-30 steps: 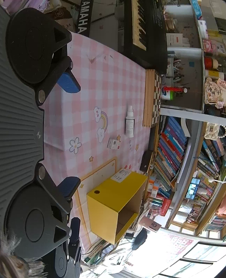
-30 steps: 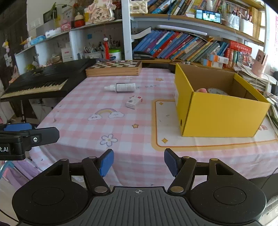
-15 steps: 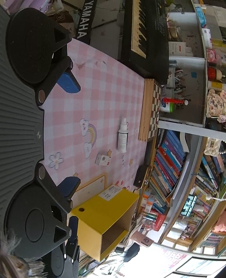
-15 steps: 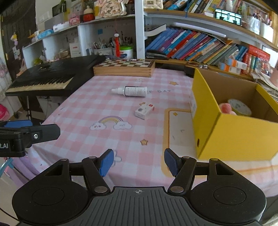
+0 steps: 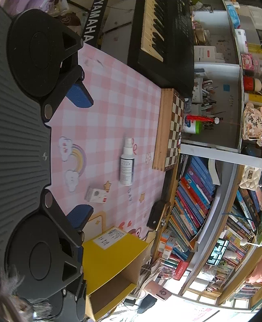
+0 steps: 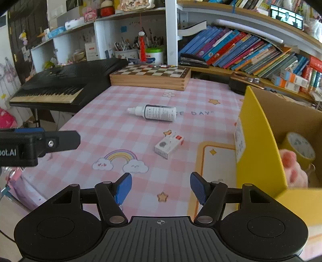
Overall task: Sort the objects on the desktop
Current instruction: 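Move both open tools toward the spray bottle and small white box, then grasp the white spray bottle with the left tool while the right tool grasps the small white box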
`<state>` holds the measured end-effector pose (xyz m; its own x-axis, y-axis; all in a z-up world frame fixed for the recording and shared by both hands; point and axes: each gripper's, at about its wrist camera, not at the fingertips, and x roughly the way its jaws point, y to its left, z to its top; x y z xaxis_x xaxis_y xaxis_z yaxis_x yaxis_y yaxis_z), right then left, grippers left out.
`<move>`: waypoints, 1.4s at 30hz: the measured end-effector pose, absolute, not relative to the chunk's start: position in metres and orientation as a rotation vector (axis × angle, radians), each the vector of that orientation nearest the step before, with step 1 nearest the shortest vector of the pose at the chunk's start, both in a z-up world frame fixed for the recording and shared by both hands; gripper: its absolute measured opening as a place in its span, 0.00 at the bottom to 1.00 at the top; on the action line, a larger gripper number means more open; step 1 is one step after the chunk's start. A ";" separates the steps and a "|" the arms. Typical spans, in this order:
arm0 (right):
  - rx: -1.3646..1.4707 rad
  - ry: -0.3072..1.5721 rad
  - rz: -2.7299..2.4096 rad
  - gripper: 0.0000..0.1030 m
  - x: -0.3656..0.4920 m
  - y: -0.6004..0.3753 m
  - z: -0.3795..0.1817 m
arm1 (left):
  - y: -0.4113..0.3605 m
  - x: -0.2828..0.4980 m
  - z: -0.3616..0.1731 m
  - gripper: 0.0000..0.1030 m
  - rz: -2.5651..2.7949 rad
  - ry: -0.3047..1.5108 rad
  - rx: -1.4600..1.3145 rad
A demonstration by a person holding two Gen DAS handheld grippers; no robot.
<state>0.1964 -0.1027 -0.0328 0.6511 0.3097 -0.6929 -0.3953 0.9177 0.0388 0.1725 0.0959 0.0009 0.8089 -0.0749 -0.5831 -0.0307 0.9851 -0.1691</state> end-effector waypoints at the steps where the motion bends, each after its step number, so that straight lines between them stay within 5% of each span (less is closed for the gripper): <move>1: -0.119 0.767 0.408 0.63 0.201 -0.102 -0.034 | 0.096 0.179 0.001 1.00 -0.026 0.632 -0.173; 31: -0.085 0.848 0.380 0.63 0.304 -0.071 -0.075 | 0.079 0.364 -0.032 0.97 -0.330 0.691 0.112; 42: -0.121 0.855 0.392 0.50 0.305 -0.076 -0.081 | 0.065 0.413 -0.062 0.62 -0.429 0.801 0.229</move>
